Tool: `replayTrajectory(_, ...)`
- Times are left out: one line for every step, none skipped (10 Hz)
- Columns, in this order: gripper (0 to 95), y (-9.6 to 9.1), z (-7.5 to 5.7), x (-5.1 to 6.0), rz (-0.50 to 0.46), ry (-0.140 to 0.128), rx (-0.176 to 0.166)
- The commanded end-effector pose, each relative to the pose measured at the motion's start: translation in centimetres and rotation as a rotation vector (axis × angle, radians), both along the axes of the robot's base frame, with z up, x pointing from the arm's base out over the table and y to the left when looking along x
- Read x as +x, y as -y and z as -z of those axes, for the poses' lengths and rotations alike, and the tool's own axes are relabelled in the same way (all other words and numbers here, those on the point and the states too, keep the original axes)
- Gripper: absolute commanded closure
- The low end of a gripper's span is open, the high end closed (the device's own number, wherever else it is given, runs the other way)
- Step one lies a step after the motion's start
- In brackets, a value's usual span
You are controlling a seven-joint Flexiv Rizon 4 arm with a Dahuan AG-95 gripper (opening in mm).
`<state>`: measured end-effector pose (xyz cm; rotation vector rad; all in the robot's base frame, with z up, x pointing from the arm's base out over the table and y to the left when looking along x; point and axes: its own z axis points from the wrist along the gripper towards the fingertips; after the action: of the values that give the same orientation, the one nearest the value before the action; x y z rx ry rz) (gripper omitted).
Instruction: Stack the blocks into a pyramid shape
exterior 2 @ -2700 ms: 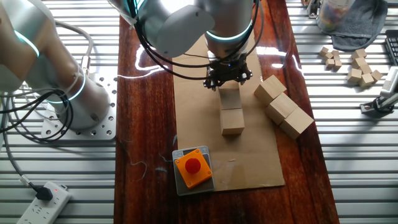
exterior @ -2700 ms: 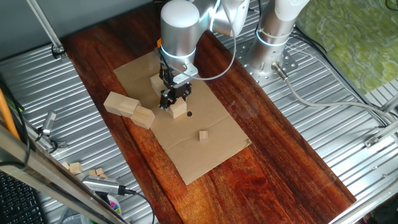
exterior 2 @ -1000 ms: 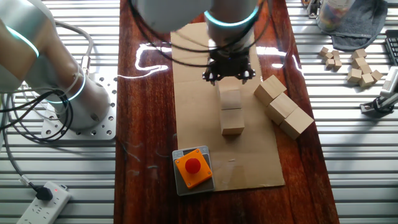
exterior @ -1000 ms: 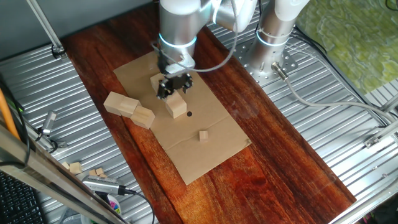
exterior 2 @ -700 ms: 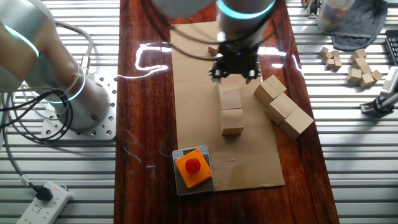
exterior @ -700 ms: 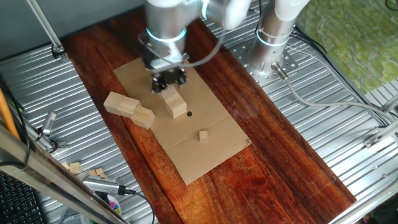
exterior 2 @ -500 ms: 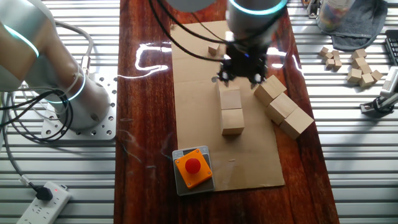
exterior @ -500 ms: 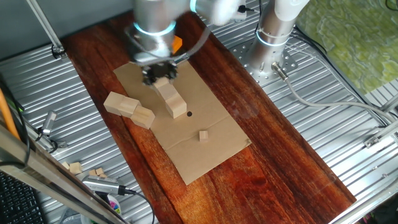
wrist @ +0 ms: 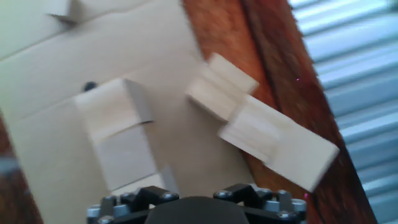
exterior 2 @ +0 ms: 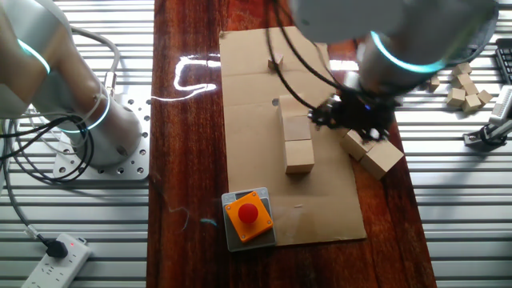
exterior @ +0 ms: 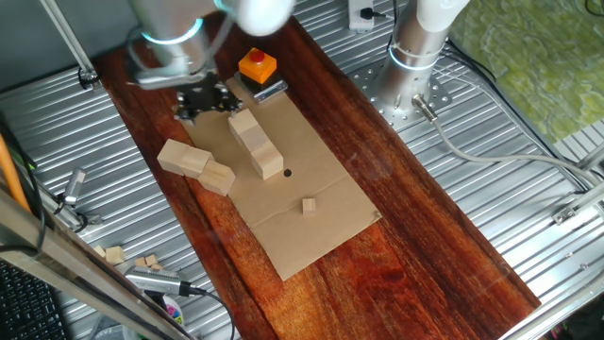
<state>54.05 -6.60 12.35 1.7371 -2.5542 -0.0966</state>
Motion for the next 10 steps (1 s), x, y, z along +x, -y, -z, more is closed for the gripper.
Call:
replayTrajectory(19.0, 1.9, 2.6, 1.2, 0.112, 0.031, 0.042)
replayTrajectory(19.0, 2.0, 3.0, 1.3, 0.096, 0.038, 0.024)
replayTrajectory(19.0, 2.0, 2.9, 1.2, 0.096, 0.043, 0.006)
replayTrajectory(19.0, 2.0, 2.9, 1.2, 0.121, 0.048, 0.004)
replayTrajectory(57.0, 2.0, 2.8, 1.2, 0.139, 0.046, 0.001)
replayTrajectory(76.0, 1.9, 2.6, 1.2, 0.171, 0.046, -0.018)
replayTrajectory(95.0, 1.6, 2.8, 1.3, 0.138, 0.049, -0.041)
replayTrajectory(95.0, 1.0, 3.0, 1.4, 0.073, 0.073, -0.056)
replayTrajectory(95.0, 0.3, 3.2, 1.5, 0.008, 0.116, -0.058)
replayTrajectory(95.0, -0.1, 2.9, 1.5, -0.058, 0.116, -0.052)
